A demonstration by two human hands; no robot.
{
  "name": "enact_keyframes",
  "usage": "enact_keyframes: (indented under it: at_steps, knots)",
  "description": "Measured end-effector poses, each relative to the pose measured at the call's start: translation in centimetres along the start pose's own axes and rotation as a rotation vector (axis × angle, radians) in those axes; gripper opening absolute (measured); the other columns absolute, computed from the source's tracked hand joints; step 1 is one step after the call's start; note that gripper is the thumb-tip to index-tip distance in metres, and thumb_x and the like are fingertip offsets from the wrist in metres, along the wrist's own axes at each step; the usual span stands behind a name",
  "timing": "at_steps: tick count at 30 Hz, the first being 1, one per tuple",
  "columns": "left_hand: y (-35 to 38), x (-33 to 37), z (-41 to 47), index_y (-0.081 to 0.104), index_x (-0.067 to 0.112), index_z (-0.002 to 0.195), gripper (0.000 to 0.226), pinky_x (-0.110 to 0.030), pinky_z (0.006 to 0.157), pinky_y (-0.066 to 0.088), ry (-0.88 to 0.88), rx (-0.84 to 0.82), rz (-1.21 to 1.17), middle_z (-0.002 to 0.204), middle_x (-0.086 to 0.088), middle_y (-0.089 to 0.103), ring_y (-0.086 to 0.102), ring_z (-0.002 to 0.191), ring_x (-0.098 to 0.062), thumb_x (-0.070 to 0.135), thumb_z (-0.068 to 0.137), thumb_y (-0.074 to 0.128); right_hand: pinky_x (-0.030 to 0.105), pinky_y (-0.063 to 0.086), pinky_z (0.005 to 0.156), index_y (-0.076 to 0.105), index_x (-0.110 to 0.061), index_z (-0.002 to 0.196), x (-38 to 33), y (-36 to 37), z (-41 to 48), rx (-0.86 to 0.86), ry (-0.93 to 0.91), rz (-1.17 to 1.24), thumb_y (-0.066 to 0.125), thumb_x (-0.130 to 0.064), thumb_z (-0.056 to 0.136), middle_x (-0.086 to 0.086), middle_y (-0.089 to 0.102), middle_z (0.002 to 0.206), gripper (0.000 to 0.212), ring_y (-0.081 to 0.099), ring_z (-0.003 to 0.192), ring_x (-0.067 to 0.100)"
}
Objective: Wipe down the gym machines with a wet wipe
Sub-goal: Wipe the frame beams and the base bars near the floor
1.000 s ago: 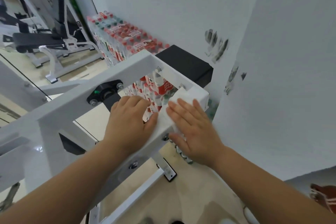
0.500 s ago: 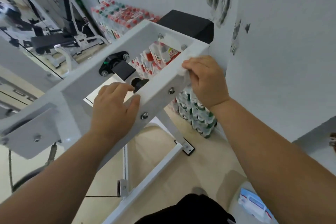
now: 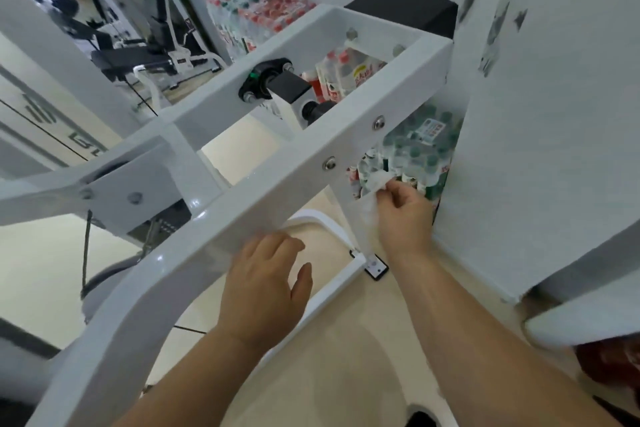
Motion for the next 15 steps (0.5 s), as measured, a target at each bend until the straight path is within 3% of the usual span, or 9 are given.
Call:
enact_keyframes:
  at_steps: [3,6,8,11,15]
  knots:
    - [2.9,-1.7,-2.2,0.067,0.015,0.111,0.038,-0.044,0.089,0.052,-0.154,-0.182,0.124,0.113,-0.004,0.067,0.063,0.103,-0.032,0.039,0.085,0.053,0.035,0.048,0.064,0.073,-0.014,0.088,2.3,2.1,0.4,-0.093,0.031,-0.022,0.059,-0.020,0.097,-0.001,0.069,0.076,0.017,0.058,0.067,0.017]
    - [6.3,-3.5,-3.2,0.062,0.013,0.124,0.051,-0.049,0.097,0.051,-0.331,-0.258,0.168,0.129,-0.009,0.062,0.058,0.117,-0.034,0.041,0.082,0.060,0.018,0.040,0.061,0.066,-0.024,0.074,4.3,3.8,1.2,-0.164,0.035,-0.006,0.059,-0.016,0.097,-0.016,0.060,0.064,0.025,0.049,0.060,0.002]
    - [8.9,-4.6,-3.3,0.057,0.013,0.132,0.057,-0.049,0.107,0.044,-0.415,-0.238,0.206,0.142,-0.011,0.054,0.050,0.130,-0.034,0.041,0.084,0.066,0.013,0.032,0.056,0.057,-0.030,0.069,6.1,4.9,1.8,-0.198,0.003,-0.014,0.059,-0.014,0.098,-0.020,0.051,0.057,0.033,0.044,0.057,0.000]
    - [12.9,-6.3,-2.5,0.043,0.014,0.147,0.074,-0.051,0.121,0.025,-0.504,-0.175,0.251,0.161,-0.012,0.032,0.027,0.148,-0.033,0.045,0.085,0.068,0.013,0.034,0.059,0.064,-0.026,0.078,9.6,6.9,2.9,-0.249,-0.035,0.004,0.059,-0.019,0.099,-0.017,0.054,0.063,0.022,0.048,0.061,0.001]
    - [17.1,-8.9,-1.4,0.027,0.015,0.156,0.084,-0.055,0.124,0.009,-0.470,-0.052,0.323,0.168,-0.008,0.012,0.007,0.154,-0.030,0.048,0.088,0.063,0.010,0.035,0.060,0.063,-0.023,0.079,12.5,9.4,4.2,-0.270,-0.153,0.025,0.058,-0.014,0.099,-0.016,0.052,0.064,0.023,0.050,0.063,-0.001]
Point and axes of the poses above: each hand's wrist, its own z-axis towards the middle knuckle, its own y-axis out of the palm, x = y × z, the point moved 3 cm from there along z, towards the middle knuckle
